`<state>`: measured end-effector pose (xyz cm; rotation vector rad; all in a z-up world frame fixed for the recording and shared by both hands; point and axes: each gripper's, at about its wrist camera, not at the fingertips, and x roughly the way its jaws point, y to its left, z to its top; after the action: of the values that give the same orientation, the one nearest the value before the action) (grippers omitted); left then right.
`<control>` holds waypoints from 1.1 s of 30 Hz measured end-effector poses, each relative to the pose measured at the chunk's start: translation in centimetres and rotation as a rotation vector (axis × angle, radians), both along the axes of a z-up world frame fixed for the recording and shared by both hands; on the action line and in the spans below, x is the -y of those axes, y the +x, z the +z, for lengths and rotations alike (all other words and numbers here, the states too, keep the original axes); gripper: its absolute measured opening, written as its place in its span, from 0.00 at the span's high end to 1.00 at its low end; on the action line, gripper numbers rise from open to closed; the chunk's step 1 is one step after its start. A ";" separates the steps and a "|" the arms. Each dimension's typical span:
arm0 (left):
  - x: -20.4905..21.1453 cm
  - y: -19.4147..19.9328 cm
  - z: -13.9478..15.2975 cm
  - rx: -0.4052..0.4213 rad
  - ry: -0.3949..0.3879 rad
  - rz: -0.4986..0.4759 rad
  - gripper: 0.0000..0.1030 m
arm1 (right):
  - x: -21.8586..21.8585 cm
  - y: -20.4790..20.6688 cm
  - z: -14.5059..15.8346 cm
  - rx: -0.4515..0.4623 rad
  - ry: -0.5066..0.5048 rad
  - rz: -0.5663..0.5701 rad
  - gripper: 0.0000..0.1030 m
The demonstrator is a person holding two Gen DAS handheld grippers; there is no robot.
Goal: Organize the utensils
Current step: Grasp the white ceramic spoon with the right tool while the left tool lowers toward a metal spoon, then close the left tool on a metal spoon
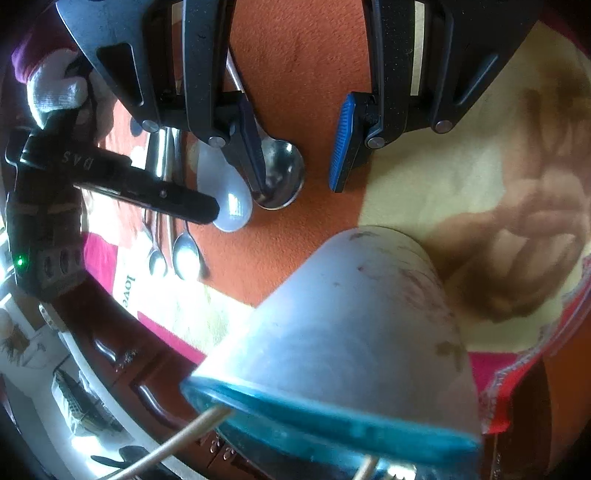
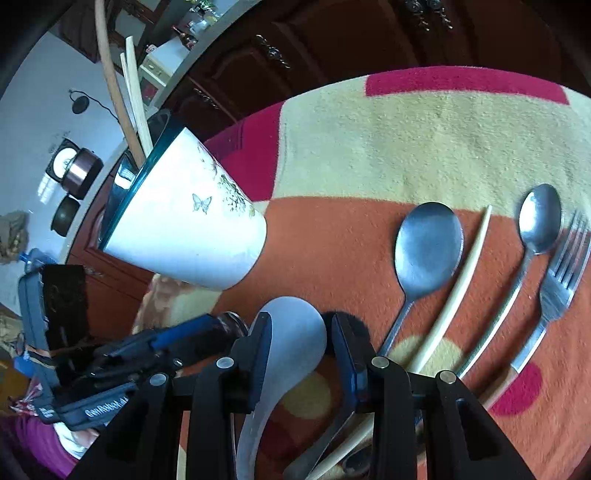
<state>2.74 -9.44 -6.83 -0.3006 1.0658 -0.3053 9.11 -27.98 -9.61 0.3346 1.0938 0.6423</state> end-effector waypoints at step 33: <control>-6.5 -4.0 2.0 -0.022 -0.026 0.019 0.99 | -4.0 -3.3 0.8 0.029 -0.042 0.096 0.97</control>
<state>-1.27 -2.98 -4.80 -0.3373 1.0804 -0.2996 5.84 -23.95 -8.78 0.2368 1.0991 0.7061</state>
